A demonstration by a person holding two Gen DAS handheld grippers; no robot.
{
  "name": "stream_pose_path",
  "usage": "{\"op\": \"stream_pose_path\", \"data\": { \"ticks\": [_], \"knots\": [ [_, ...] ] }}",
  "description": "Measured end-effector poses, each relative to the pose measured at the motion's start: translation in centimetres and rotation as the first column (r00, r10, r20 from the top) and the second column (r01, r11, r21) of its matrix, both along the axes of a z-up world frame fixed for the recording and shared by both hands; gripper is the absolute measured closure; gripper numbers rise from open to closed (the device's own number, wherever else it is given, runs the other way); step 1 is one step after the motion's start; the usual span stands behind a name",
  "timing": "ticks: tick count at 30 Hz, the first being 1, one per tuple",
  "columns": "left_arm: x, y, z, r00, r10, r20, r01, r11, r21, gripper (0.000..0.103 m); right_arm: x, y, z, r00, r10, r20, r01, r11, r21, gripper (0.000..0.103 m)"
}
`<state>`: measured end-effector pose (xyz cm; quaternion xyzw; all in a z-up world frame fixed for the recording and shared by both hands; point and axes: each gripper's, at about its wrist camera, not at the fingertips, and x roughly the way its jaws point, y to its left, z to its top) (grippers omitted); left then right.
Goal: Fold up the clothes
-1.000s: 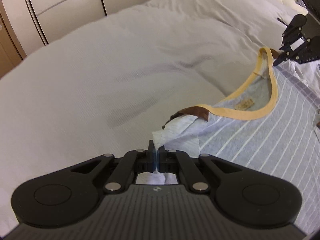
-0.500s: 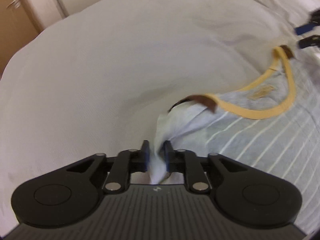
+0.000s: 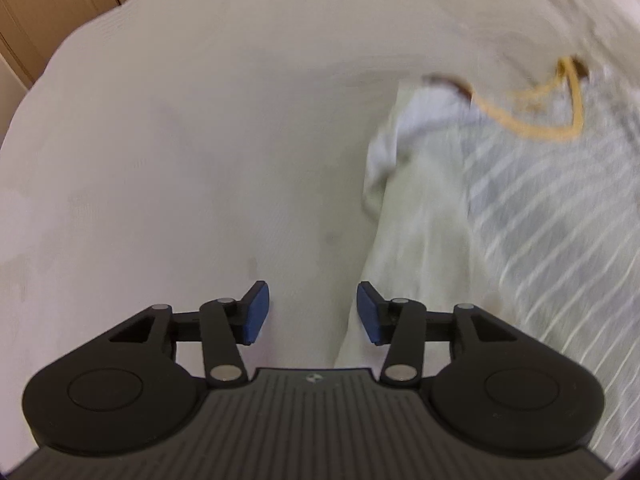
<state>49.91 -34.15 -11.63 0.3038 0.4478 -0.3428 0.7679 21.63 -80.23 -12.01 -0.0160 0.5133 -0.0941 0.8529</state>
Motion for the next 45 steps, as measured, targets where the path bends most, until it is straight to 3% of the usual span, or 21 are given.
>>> {"op": "stream_pose_path", "data": {
  "ticks": [3,7,11,12,13,14,15,18,21,22,24,26,30,33,34,37,39,40,42,44,45],
  "knots": [
    [-0.6,0.3,-0.7,1.0,-0.002,0.001,0.002,1.0,0.013,0.06,-0.9,-0.2,-1.4,0.999,-0.049,0.0,0.049,0.999,-0.009,0.044],
    [-1.3,0.0,-1.1,1.0,-0.024,0.015,0.023,0.999,0.034,0.07,-1.4,-1.1,-2.0,0.995,-0.099,0.013,0.099,0.995,0.019,0.044],
    [-2.1,-0.6,-1.1,0.997,-0.066,0.029,0.064,0.996,0.062,0.083,-1.3,-2.3,-1.8,0.992,-0.125,0.019,0.124,0.99,0.068,0.057],
    [-2.2,-0.7,-1.1,0.997,-0.066,0.036,0.064,0.996,0.068,0.085,-1.3,-2.5,-1.7,0.992,-0.128,0.018,0.126,0.988,0.085,0.064],
    [-2.3,-0.8,-1.1,0.997,-0.065,0.044,0.062,0.995,0.073,0.085,-1.4,-2.6,-1.6,0.993,-0.121,0.005,0.12,0.99,0.081,0.092],
    [-2.5,-0.9,-1.1,0.997,-0.063,0.051,0.059,0.995,0.079,0.085,-1.5,-2.6,-1.5,0.994,-0.113,-0.009,0.114,0.991,0.076,0.103],
    [-2.6,-1.0,-1.2,0.996,-0.062,0.058,0.057,0.995,0.084,0.085,-1.6,-2.7,-1.3,0.994,-0.106,-0.022,0.108,0.992,0.07,0.103],
    [-3.0,-1.4,-1.2,0.995,-0.058,0.08,0.05,0.994,0.1,0.086,-2.3,-2.1,0.2,0.994,-0.109,0.016,0.11,0.974,-0.197,0.103],
    [-3.7,-1.7,-1.2,0.993,-0.047,0.104,0.035,0.993,0.116,0.085,-3.4,-1.9,1.5,0.991,-0.108,0.075,0.124,0.955,-0.27,0.099],
    [-3.9,-1.7,-1.1,0.993,-0.037,0.113,0.024,0.993,0.117,0.084,-3.7,-1.7,1.6,0.991,-0.103,0.084,0.123,0.95,-0.287,0.086],
    [-4.3,-1.4,-0.5,0.991,-0.01,0.132,-0.004,0.994,0.108,0.084,-4.4,-1.3,2.0,0.987,-0.125,0.1,0.149,0.946,-0.287,0.079],
    [-4.7,-0.9,0.1,0.989,0.017,0.146,-0.032,0.995,0.095,0.084,-6.1,-1.1,2.5,0.974,-0.183,0.136,0.208,0.957,-0.203,0.077],
    [-5.7,-0.3,1.0,0.986,0.061,0.154,-0.074,0.994,0.084,0.084,-10.0,-0.5,2.9,0.926,-0.343,0.16,0.325,0.937,0.127,0.07],
    [-6.5,-0.5,1.2,0.987,0.067,0.147,-0.081,0.993,0.091,0.084,-12.2,0.6,0.9,0.913,-0.396,0.092,0.354,0.886,0.299,0.067],
    [-6.8,-0.7,1.2,0.987,0.065,0.144,-0.079,0.992,0.096,0.084,-12.7,1.0,-0.2,0.864,-0.499,0.067,0.454,0.829,0.326,0.067],
    [-7.8,-1.0,1.2,0.989,0.054,0.135,-0.07,0.991,0.112,0.083,-13.3,1.6,-1.8,0.828,-0.561,0.02,0.503,0.757,0.416,0.067],
    [-8.2,-1.3,1.1,0.99,0.044,0.135,-0.061,0.991,0.123,0.083,-13.7,1.4,-2.4,0.792,-0.61,0.0,0.534,0.693,0.485,0.077],
    [-8.4,-1.4,1.1,0.99,0.039,0.135,-0.056,0.99,0.127,0.083,-14.0,1.3,-2.9,0.781,-0.624,-0.011,0.54,0.667,0.513,0.103],
    [-8.7,-1.6,1.2,0.99,0.03,0.137,-0.049,0.989,0.136,0.082,-14.1,1.7,-2.3,0.798,-0.602,-0.009,0.543,0.713,0.443,0.103],
    [-8.9,-1.7,1.2,0.99,0.028,0.139,-0.048,0.988,0.144,0.082,-14.1,2.7,-1.5,0.84,-0.543,0.015,0.518,0.809,0.278,0.103],
    [-8.9,-1.6,1.4,0.99,0.031,0.138,-0.051,0.988,0.146,0.082,-14.4,3.0,-1.0,0.856,-0.517,0.018,0.501,0.837,0.219,0.103]
  ]
}}
